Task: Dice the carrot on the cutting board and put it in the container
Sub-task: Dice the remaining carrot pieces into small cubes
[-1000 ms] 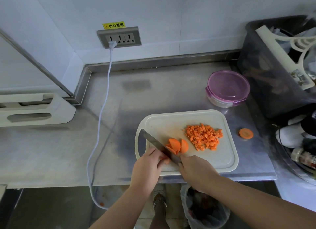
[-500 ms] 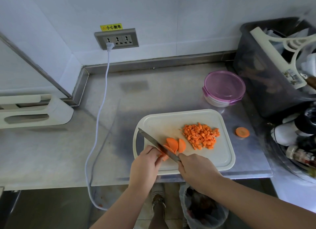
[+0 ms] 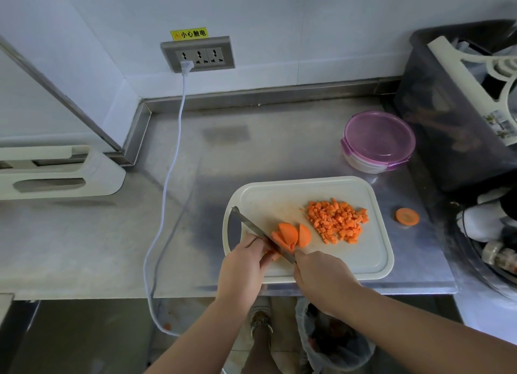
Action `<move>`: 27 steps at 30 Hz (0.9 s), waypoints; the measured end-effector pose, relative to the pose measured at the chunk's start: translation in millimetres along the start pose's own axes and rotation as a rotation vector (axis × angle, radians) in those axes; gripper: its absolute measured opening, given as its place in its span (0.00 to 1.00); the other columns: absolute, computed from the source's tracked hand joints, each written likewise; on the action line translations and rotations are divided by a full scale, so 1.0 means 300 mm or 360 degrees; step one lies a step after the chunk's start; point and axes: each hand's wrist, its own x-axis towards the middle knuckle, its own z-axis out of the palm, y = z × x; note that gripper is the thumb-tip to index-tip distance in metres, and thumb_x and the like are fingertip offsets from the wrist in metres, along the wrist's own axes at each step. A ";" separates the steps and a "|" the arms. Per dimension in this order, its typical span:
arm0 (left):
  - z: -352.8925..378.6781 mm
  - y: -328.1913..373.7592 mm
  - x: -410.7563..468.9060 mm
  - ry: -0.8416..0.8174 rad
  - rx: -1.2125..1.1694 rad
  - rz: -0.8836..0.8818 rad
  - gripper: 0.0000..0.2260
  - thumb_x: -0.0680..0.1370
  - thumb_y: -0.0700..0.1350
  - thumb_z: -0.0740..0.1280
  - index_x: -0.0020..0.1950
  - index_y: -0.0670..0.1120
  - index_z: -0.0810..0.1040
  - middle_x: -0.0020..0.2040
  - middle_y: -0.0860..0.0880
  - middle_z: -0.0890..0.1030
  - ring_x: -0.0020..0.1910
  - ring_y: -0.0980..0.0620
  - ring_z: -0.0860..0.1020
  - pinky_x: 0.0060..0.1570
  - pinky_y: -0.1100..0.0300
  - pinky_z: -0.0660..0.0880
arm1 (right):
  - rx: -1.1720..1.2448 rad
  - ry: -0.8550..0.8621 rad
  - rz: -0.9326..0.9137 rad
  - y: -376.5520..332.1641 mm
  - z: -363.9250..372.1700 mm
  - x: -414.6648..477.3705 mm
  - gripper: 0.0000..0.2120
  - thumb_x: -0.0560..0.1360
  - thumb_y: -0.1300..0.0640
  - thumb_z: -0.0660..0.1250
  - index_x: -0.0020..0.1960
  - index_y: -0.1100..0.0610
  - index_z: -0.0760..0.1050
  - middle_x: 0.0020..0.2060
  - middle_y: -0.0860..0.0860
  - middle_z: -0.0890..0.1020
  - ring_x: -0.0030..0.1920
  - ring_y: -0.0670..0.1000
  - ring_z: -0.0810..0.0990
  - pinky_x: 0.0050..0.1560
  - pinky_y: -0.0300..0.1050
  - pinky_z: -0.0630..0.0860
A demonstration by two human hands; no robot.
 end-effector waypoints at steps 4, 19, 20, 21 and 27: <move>0.007 -0.005 -0.002 0.0034 -0.0023 0.0024 0.04 0.74 0.45 0.72 0.43 0.45 0.80 0.45 0.53 0.79 0.40 0.50 0.79 0.38 0.52 0.77 | 0.0104 -0.0006 0.0035 0.002 0.009 0.009 0.08 0.82 0.57 0.53 0.58 0.56 0.67 0.33 0.46 0.67 0.35 0.48 0.71 0.34 0.41 0.69; -0.008 -0.009 -0.010 0.0112 0.0027 0.0064 0.05 0.71 0.44 0.75 0.40 0.48 0.80 0.43 0.55 0.78 0.33 0.54 0.78 0.29 0.60 0.74 | 0.0193 0.0113 -0.0022 0.015 -0.074 -0.045 0.11 0.83 0.52 0.49 0.48 0.54 0.67 0.37 0.50 0.72 0.35 0.50 0.71 0.36 0.44 0.70; -0.007 -0.009 -0.008 0.0123 0.0021 0.0074 0.05 0.71 0.44 0.75 0.40 0.49 0.80 0.42 0.55 0.78 0.33 0.54 0.78 0.29 0.60 0.74 | 0.0168 0.0115 -0.0033 0.012 -0.075 -0.048 0.10 0.83 0.52 0.49 0.47 0.53 0.65 0.36 0.49 0.71 0.33 0.50 0.70 0.34 0.42 0.67; -0.007 -0.006 -0.005 0.0132 0.0003 0.0079 0.05 0.71 0.43 0.75 0.40 0.49 0.80 0.42 0.55 0.79 0.33 0.54 0.78 0.29 0.60 0.75 | 0.0155 0.0116 -0.0037 0.010 -0.075 -0.050 0.10 0.83 0.52 0.49 0.47 0.53 0.64 0.35 0.49 0.71 0.33 0.49 0.70 0.33 0.42 0.66; 0.000 -0.007 0.001 0.0113 -0.0032 0.0065 0.02 0.72 0.44 0.73 0.42 0.49 0.82 0.44 0.55 0.79 0.36 0.52 0.79 0.34 0.56 0.77 | -0.0044 0.0102 -0.0073 0.004 -0.065 -0.051 0.10 0.83 0.55 0.50 0.58 0.56 0.68 0.33 0.48 0.68 0.30 0.49 0.67 0.29 0.41 0.64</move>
